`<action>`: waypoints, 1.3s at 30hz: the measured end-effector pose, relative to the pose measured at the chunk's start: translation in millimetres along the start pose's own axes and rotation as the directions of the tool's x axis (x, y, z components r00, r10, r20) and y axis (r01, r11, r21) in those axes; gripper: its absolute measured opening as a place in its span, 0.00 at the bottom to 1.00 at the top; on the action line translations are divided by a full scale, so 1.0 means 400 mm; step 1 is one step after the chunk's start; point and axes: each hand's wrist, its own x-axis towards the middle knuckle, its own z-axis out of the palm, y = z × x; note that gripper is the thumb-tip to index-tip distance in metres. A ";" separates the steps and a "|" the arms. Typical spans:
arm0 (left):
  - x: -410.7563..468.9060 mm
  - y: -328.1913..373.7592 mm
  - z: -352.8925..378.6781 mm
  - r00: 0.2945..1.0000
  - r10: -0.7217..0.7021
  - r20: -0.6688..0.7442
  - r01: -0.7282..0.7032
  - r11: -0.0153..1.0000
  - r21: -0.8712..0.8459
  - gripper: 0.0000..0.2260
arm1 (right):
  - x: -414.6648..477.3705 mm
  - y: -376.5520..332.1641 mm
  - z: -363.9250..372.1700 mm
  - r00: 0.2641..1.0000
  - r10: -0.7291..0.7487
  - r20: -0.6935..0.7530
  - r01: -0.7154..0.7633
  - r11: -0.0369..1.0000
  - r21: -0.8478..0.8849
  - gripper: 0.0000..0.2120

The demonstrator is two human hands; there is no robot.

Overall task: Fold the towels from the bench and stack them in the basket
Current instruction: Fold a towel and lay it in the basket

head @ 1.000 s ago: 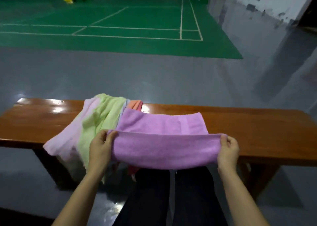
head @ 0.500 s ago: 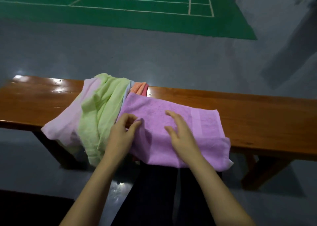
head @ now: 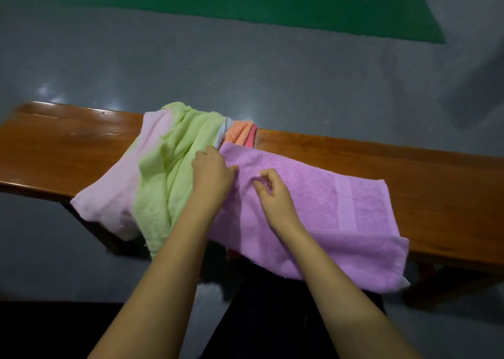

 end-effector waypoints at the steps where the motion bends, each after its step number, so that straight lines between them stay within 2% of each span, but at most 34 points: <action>1: 0.009 0.002 0.009 1.000 -0.010 0.006 0.010 0.999 0.031 0.23 | 0.001 0.006 0.001 1.000 -0.013 0.005 0.013 1.000 -0.007 0.00; 10: 0.032 0.029 0.013 0.997 -0.071 -0.043 0.077 0.984 0.160 0.30 | 0.001 0.018 -0.009 1.000 -0.003 0.027 0.002 1.000 0.031 0.02; 15: 0.044 0.038 -0.025 0.976 -0.185 0.113 0.183 0.983 0.024 0.23 | 0.002 0.000 -0.018 0.999 0.033 0.024 -0.036 0.993 0.112 0.04; 16: 0.046 0.039 -0.039 0.976 -0.163 0.145 0.166 0.986 -0.008 0.19 | 0.001 -0.006 -0.022 0.999 0.035 0.029 -0.038 0.993 0.115 0.04; 18: 0.035 0.042 -0.060 0.982 -0.060 0.178 0.096 0.974 -0.203 0.11 | -0.007 -0.024 -0.036 0.999 0.022 0.031 -0.025 0.992 0.121 0.05; 20: 0.007 0.048 -0.075 0.989 0.054 0.135 0.007 0.908 -0.420 0.06 | -0.022 -0.051 -0.055 1.000 -0.029 0.009 0.028 0.991 0.133 0.06; 23: -0.065 0.063 -0.096 0.984 0.178 0.025 -0.125 0.779 -0.615 0.04 | -0.065 -0.102 -0.091 0.991 -0.120 -0.060 0.128 0.980 0.151 0.09; 26: -0.162 0.080 -0.105 0.963 0.267 -0.036 -0.219 0.696 -0.684 0.06 | -0.123 -0.137 -0.127 0.983 -0.158 -0.090 0.171 0.974 0.152 0.10; 30: -0.278 0.093 -0.108 0.958 0.283 -0.049 -0.224 0.628 -0.745 0.04 | -0.193 -0.163 -0.167 0.971 -0.203 -0.127 0.217 0.970 0.108 0.11; 33: -0.336 0.101 -0.116 0.951 0.304 -0.048 -0.216 0.547 -0.809 0.07 | -0.230 -0.183 -0.188 0.969 -0.212 -0.127 0.227 0.967 0.119 0.13; 36: -0.370 0.109 -0.124 0.926 0.376 -0.039 -0.254 0.544 -0.799 0.12 | -0.252 -0.202 -0.200 0.970 -0.207 -0.126 0.222 0.967 0.123 0.13; 39: -0.383 0.116 -0.126 0.916 0.400 -0.024 -0.256 0.539 -0.803 0.13 | -0.259 -0.211 -0.213 0.975 -0.196 -0.108 0.210 0.967 0.144 0.13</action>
